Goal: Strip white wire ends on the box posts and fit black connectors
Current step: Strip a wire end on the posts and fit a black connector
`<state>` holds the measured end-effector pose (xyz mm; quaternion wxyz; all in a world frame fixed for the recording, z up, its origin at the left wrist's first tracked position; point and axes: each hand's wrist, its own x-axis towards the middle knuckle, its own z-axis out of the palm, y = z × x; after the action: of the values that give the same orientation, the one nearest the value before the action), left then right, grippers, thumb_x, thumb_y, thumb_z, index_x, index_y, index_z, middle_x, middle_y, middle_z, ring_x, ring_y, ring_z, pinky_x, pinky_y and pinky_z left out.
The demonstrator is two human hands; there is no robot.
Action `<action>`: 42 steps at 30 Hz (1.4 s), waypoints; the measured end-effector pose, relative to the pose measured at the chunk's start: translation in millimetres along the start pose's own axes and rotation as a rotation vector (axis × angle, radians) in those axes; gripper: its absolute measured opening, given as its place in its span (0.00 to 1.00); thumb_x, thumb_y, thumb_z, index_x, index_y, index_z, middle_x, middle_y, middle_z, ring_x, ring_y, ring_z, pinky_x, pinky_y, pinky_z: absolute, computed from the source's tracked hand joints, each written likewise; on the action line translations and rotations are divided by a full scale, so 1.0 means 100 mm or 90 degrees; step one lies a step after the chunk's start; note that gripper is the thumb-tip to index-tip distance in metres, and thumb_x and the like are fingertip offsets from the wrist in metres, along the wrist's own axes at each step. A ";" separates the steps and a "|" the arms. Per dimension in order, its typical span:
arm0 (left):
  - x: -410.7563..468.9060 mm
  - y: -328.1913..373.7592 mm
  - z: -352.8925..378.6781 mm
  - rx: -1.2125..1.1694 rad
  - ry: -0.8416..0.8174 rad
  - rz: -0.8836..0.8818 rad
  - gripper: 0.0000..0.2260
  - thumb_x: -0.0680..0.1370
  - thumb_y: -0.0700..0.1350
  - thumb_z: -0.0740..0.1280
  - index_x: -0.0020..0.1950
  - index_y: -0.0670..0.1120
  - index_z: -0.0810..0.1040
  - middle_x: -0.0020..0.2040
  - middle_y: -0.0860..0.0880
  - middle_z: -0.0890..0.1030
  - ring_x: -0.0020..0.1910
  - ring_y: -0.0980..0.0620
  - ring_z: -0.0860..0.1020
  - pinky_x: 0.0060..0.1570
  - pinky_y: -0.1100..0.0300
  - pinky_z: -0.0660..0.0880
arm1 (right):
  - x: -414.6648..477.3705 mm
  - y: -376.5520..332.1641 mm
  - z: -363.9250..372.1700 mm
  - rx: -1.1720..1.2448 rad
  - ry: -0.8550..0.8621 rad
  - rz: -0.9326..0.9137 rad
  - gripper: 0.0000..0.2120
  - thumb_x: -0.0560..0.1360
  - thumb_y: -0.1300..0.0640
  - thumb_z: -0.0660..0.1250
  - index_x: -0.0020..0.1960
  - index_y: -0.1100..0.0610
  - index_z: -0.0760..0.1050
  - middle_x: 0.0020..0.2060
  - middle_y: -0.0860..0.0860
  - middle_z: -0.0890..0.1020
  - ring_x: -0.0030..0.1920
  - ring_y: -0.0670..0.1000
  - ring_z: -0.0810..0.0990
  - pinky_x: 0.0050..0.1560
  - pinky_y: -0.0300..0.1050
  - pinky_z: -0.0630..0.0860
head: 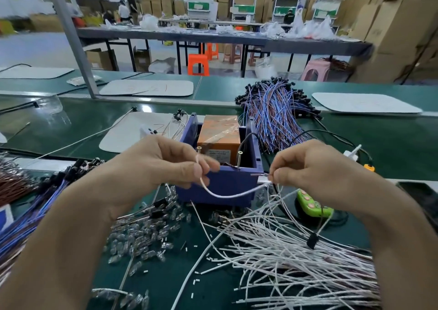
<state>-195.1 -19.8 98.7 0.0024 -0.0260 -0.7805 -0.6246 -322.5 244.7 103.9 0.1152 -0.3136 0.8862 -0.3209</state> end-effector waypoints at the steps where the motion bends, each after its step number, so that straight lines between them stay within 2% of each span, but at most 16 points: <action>1: -0.01 0.02 0.01 0.026 -0.008 -0.026 0.09 0.70 0.49 0.81 0.43 0.46 0.87 0.49 0.44 0.88 0.44 0.49 0.87 0.40 0.65 0.80 | 0.01 -0.01 0.02 -0.011 0.051 -0.014 0.08 0.77 0.55 0.73 0.40 0.45 0.84 0.34 0.44 0.85 0.38 0.46 0.83 0.45 0.44 0.78; 3: -0.01 0.04 0.04 0.076 0.007 -0.077 0.05 0.71 0.47 0.78 0.43 0.47 0.86 0.41 0.40 0.87 0.34 0.48 0.84 0.34 0.63 0.79 | 0.03 -0.05 0.06 -0.013 0.135 -0.040 0.07 0.76 0.53 0.74 0.40 0.45 0.84 0.33 0.44 0.84 0.37 0.46 0.81 0.41 0.40 0.76; 5: 0.00 0.02 0.06 0.177 0.049 -0.116 0.02 0.74 0.42 0.77 0.41 0.48 0.87 0.35 0.42 0.86 0.29 0.49 0.81 0.30 0.63 0.78 | 0.04 -0.10 0.09 -0.007 0.148 -0.056 0.08 0.76 0.54 0.73 0.38 0.47 0.84 0.32 0.44 0.84 0.34 0.44 0.79 0.37 0.39 0.73; 8: 0.02 -0.03 0.10 0.373 0.092 -0.170 0.07 0.75 0.44 0.75 0.37 0.52 0.88 0.33 0.49 0.86 0.28 0.53 0.82 0.31 0.62 0.79 | 0.06 -0.12 0.15 -0.015 0.096 -0.059 0.09 0.76 0.56 0.73 0.38 0.47 0.84 0.30 0.43 0.84 0.32 0.40 0.79 0.37 0.31 0.71; 9: 0.03 -0.03 0.12 0.411 0.104 -0.184 0.08 0.75 0.46 0.74 0.36 0.53 0.87 0.31 0.50 0.85 0.29 0.54 0.83 0.31 0.64 0.79 | 0.06 -0.12 0.17 -0.010 0.089 -0.056 0.08 0.76 0.57 0.74 0.40 0.47 0.85 0.30 0.43 0.84 0.32 0.40 0.80 0.37 0.30 0.72; 12: 0.06 -0.05 0.14 0.464 0.142 -0.203 0.11 0.75 0.47 0.73 0.32 0.55 0.86 0.28 0.53 0.84 0.28 0.56 0.82 0.26 0.71 0.71 | 0.06 -0.12 0.21 0.043 0.089 -0.047 0.05 0.74 0.58 0.76 0.42 0.49 0.84 0.31 0.45 0.85 0.32 0.41 0.82 0.39 0.35 0.75; 14: 0.08 -0.06 0.15 0.477 0.173 -0.199 0.13 0.76 0.46 0.73 0.31 0.55 0.85 0.28 0.52 0.83 0.27 0.56 0.81 0.24 0.71 0.69 | 0.07 -0.12 0.22 0.055 0.106 -0.043 0.06 0.73 0.58 0.77 0.40 0.50 0.83 0.31 0.45 0.85 0.30 0.41 0.81 0.39 0.37 0.75; 18: 0.09 -0.05 0.15 0.467 0.251 -0.184 0.13 0.76 0.45 0.72 0.31 0.56 0.86 0.27 0.53 0.83 0.22 0.60 0.77 0.21 0.72 0.66 | 0.08 -0.12 0.22 0.043 0.137 -0.038 0.07 0.73 0.56 0.78 0.38 0.51 0.82 0.30 0.44 0.85 0.29 0.40 0.81 0.37 0.34 0.74; 22: 0.09 -0.05 0.14 0.436 0.271 -0.179 0.11 0.77 0.44 0.73 0.38 0.57 0.88 0.29 0.54 0.84 0.20 0.60 0.74 0.19 0.70 0.64 | 0.10 -0.10 0.23 0.044 0.143 -0.033 0.07 0.73 0.57 0.78 0.37 0.51 0.83 0.29 0.44 0.85 0.28 0.40 0.81 0.33 0.28 0.72; 26: 0.10 -0.05 0.13 0.421 0.287 -0.174 0.09 0.77 0.41 0.73 0.40 0.54 0.88 0.29 0.55 0.84 0.21 0.62 0.77 0.19 0.72 0.65 | 0.12 -0.07 0.24 0.041 0.149 -0.034 0.07 0.72 0.57 0.78 0.37 0.51 0.83 0.29 0.44 0.85 0.30 0.40 0.82 0.34 0.27 0.72; 32: 0.12 -0.08 0.16 0.455 0.300 -0.166 0.09 0.75 0.44 0.76 0.37 0.56 0.86 0.28 0.56 0.83 0.28 0.64 0.80 0.24 0.74 0.68 | 0.15 -0.05 0.30 0.044 0.162 -0.044 0.07 0.71 0.58 0.77 0.36 0.50 0.83 0.28 0.43 0.84 0.29 0.40 0.82 0.34 0.28 0.73; 37: 0.11 -0.09 0.17 0.458 0.323 -0.181 0.08 0.74 0.45 0.76 0.35 0.55 0.86 0.27 0.55 0.82 0.27 0.62 0.80 0.20 0.72 0.68 | 0.17 -0.05 0.35 0.059 0.177 -0.052 0.08 0.71 0.59 0.77 0.35 0.51 0.83 0.28 0.43 0.84 0.29 0.41 0.83 0.33 0.29 0.75; 39: 0.11 -0.08 0.18 0.471 0.335 -0.186 0.08 0.73 0.46 0.76 0.35 0.56 0.86 0.26 0.57 0.82 0.28 0.62 0.81 0.22 0.70 0.70 | 0.17 -0.04 0.37 0.058 0.186 -0.051 0.08 0.71 0.59 0.77 0.35 0.51 0.83 0.28 0.43 0.84 0.29 0.41 0.83 0.33 0.30 0.76; 42: 0.12 -0.06 0.19 0.499 0.373 -0.178 0.09 0.72 0.48 0.77 0.32 0.59 0.85 0.26 0.60 0.81 0.31 0.59 0.82 0.31 0.64 0.75 | 0.18 -0.05 0.39 0.030 0.217 -0.056 0.08 0.71 0.57 0.78 0.35 0.50 0.83 0.28 0.42 0.83 0.30 0.42 0.82 0.33 0.31 0.76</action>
<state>-207.1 -2.2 89.3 0.1475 0.2576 -0.9189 -0.2599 -318.4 211.1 77.6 -0.0436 -0.2906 0.8704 -0.3951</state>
